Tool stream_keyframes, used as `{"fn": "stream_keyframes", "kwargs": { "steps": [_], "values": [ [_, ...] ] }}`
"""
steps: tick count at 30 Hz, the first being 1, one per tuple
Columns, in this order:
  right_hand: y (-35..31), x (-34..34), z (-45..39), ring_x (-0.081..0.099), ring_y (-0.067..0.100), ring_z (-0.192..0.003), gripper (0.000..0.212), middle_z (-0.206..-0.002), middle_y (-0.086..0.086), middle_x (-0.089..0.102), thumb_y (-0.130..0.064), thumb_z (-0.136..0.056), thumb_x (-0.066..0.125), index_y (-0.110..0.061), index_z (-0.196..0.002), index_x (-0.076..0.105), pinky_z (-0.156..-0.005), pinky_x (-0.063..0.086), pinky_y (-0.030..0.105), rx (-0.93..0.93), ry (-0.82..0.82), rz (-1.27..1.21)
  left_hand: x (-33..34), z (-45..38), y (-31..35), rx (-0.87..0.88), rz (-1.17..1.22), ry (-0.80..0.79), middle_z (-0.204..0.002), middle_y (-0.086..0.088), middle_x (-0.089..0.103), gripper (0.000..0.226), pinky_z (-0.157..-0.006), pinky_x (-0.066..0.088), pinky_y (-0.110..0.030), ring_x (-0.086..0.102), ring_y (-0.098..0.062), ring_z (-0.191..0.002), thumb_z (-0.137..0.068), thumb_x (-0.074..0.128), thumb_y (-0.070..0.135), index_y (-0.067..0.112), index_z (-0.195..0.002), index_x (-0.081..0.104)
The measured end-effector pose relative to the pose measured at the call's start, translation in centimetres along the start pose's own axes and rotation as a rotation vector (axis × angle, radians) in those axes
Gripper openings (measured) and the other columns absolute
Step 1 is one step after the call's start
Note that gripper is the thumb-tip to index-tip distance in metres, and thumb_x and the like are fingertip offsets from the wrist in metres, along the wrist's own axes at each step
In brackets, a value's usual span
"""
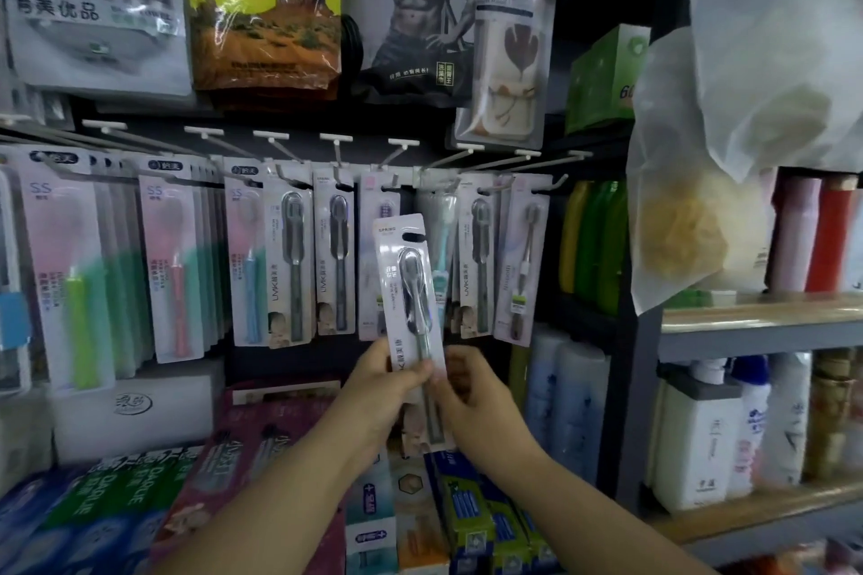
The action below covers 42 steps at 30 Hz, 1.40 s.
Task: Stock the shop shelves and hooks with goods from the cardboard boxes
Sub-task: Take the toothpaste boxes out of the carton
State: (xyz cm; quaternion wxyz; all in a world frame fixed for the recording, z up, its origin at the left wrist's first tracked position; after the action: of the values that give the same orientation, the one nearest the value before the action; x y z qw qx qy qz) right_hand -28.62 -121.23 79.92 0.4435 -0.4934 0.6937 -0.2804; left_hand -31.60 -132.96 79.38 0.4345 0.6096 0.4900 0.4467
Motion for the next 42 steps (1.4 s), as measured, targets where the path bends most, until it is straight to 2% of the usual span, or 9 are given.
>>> {"fn": "stream_keyframes", "kwargs": {
  "steps": [5, 13, 17, 22, 27, 32, 36, 40, 42],
  "values": [
    [0.7, -2.2, 0.3, 0.064, 0.001, -0.087, 0.028, -0.104, -0.009, 0.066, -0.019, -0.098, 0.052, -0.022, -0.125, 0.051, -0.071, 0.050, 0.014, 0.030, 0.025, 0.003, 2.2, 0.2, 0.3, 0.024, -0.085, -0.063, -0.099, -0.002, 0.071, 0.019, -0.085, 0.052, -0.032, 0.065, -0.017, -0.096, -0.091, 0.059, 0.009, 0.022, -0.104, 0.063],
    [1.9, -8.3, -2.6, 0.057, 0.014, -0.071, 0.025, -0.100, 0.004, 0.060, -0.006, -0.101, 0.039, -0.004, -0.125, 0.044, -0.043, 0.038, 0.002, 0.185, 0.191, 0.062, -3.2, -0.3, 0.8, -0.012, -0.153, 0.142, -0.092, -0.011, 0.063, 0.013, -0.063, 0.049, -0.028, 0.058, -0.018, -0.071, -0.092, 0.055, 0.002, 0.014, -0.095, 0.061],
    [0.5, -8.5, -5.3, 0.060, 0.030, -0.090, 0.026, -0.119, 0.025, 0.056, -0.008, -0.101, 0.037, -0.002, -0.126, 0.043, -0.040, 0.036, 0.002, 0.176, 0.169, 0.176, -5.1, -0.1, 0.6, -0.033, -0.254, 0.150, -0.088, -0.012, 0.067, 0.009, -0.060, 0.048, -0.028, 0.060, -0.019, -0.067, -0.092, 0.056, 0.005, 0.011, -0.095, 0.062],
    [-1.1, -8.6, -8.5, 0.053, 0.017, -0.083, 0.028, -0.110, 0.009, 0.059, -0.016, -0.099, 0.042, -0.012, -0.127, 0.045, -0.071, 0.043, 0.026, 0.146, 0.182, 0.287, -7.1, 0.6, 0.4, -0.035, -0.331, 0.174, -0.086, -0.016, 0.070, 0.009, -0.059, 0.047, -0.027, 0.059, -0.019, -0.063, -0.092, 0.055, 0.003, 0.007, -0.092, 0.063],
    [-1.0, -7.8, -9.8, 0.053, 0.016, -0.062, 0.010, -0.086, 0.007, 0.053, -0.016, -0.099, 0.038, -0.015, -0.108, 0.043, -0.050, 0.041, 0.025, 0.193, 0.168, 0.162, -8.9, 1.3, 0.4, -0.052, -0.313, 0.199, -0.084, -0.015, 0.069, 0.009, -0.060, 0.046, -0.029, 0.057, -0.021, -0.064, -0.093, 0.054, 0.002, 0.006, -0.090, 0.062],
    [0.6, -6.6, -9.4, 0.042, 0.010, -0.063, 0.003, -0.075, -0.001, 0.043, -0.013, -0.099, 0.037, -0.014, -0.101, 0.039, -0.052, 0.036, 0.022, 0.198, 0.184, 0.132, -10.5, 1.7, 0.4, -0.060, -0.285, 0.239, -0.082, -0.015, 0.067, 0.009, -0.061, 0.045, -0.031, 0.057, -0.023, -0.064, -0.092, 0.054, 0.001, 0.005, -0.091, 0.062],
    [1.1, -7.0, -9.3, 0.048, 0.009, -0.065, 0.025, -0.094, 0.004, 0.053, -0.009, -0.100, 0.040, -0.012, -0.124, 0.045, -0.046, 0.040, 0.012, 0.161, 0.240, 0.136, -11.2, 1.8, 0.0, -0.064, -0.283, 0.240, -0.081, -0.015, 0.068, 0.009, -0.063, 0.046, -0.033, 0.058, -0.024, -0.065, -0.093, 0.053, 0.001, 0.005, -0.092, 0.062],
    [1.6, -7.3, -10.0, 0.054, 0.028, -0.106, 0.041, -0.117, 0.013, 0.051, -0.013, -0.101, 0.039, -0.005, -0.141, 0.033, -0.086, 0.044, 0.031, 0.210, 0.249, 0.165, -11.3, 1.8, 0.0, -0.064, -0.273, 0.239, -0.082, -0.016, 0.068, 0.010, -0.063, 0.046, -0.033, 0.058, -0.024, -0.066, -0.093, 0.053, 0.002, 0.006, -0.091, 0.062],
    [2.1, -7.2, -10.6, 0.054, 0.030, -0.106, 0.041, -0.118, 0.015, 0.052, -0.013, -0.100, 0.039, -0.005, -0.140, 0.033, -0.087, 0.045, 0.033, 0.213, 0.252, 0.176, -11.5, 1.7, 0.0, -0.065, -0.274, 0.239, -0.083, -0.017, 0.068, 0.010, -0.063, 0.047, -0.033, 0.059, -0.025, -0.066, -0.093, 0.053, 0.003, 0.006, -0.091, 0.063]
  ]
}}
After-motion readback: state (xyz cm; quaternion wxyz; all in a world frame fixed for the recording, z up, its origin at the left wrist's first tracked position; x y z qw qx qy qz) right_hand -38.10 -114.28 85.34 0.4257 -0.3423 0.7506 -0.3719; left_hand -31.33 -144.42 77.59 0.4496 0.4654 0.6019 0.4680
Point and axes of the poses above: each hand's wrist, its own z-axis away from the middle knuckle, its own x-axis out of the palm, y = z × x, the point moved 9 cm from there along -z, towards the middle knuckle
